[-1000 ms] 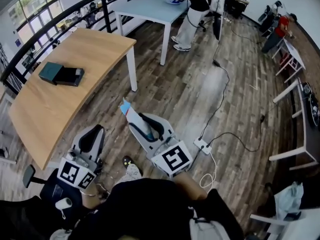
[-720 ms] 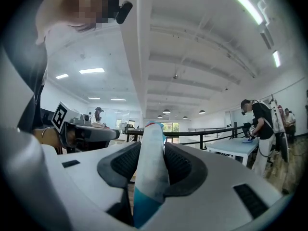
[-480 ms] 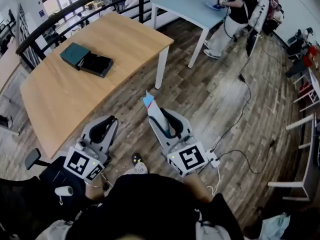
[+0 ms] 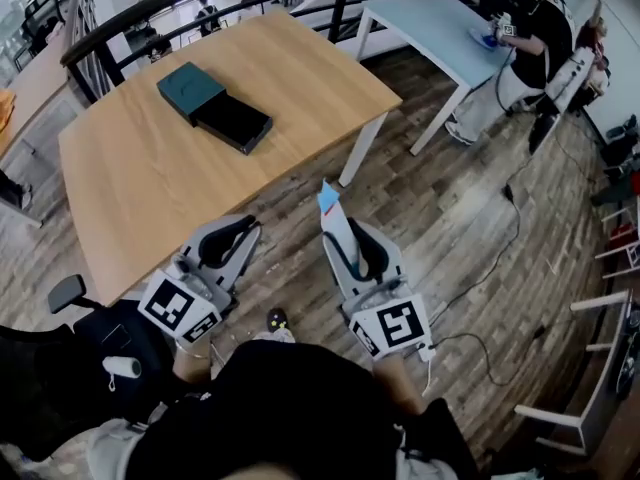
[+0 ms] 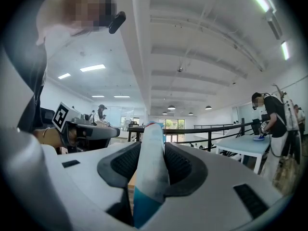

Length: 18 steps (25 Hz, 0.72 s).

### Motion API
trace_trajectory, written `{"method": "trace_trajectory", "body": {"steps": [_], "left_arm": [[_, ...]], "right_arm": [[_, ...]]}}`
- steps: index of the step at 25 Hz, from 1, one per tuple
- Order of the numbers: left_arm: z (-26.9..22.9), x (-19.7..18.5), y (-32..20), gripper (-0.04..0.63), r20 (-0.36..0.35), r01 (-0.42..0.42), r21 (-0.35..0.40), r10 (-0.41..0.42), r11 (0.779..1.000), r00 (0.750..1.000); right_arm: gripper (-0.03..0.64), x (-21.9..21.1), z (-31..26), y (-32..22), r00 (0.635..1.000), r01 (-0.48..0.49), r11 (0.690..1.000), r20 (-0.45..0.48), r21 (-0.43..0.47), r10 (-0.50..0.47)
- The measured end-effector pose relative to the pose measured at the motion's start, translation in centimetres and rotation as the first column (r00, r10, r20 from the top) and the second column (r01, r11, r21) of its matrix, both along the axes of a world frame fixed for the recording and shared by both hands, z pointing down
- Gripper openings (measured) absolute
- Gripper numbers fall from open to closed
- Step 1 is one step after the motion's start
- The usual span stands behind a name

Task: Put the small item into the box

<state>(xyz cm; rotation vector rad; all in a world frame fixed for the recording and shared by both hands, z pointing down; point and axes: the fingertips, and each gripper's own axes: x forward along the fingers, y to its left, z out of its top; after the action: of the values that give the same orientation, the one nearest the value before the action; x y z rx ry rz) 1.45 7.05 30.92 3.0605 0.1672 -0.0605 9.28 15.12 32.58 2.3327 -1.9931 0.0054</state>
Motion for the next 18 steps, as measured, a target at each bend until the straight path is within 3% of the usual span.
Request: {"method": "trace_trajectory", "body": {"steps": [10,18], "left_arm": [[0.3,1.0,-5.8,0.023,-0.037,0.061,-0.022,-0.062,0.998,0.997],[1.8,1.6,-8.1,0.023,0.005,0.078,-0.051,-0.078,0.996,0.997]], "right_arm": [[0.156,1.4,0.4,-5.0,1.0,0.009,1.0,-0.005,0.002,-0.009],[0.156,2.6,1.0,-7.4,0.999,0.037,0.999,-0.006,-0.022,-0.037]]}}
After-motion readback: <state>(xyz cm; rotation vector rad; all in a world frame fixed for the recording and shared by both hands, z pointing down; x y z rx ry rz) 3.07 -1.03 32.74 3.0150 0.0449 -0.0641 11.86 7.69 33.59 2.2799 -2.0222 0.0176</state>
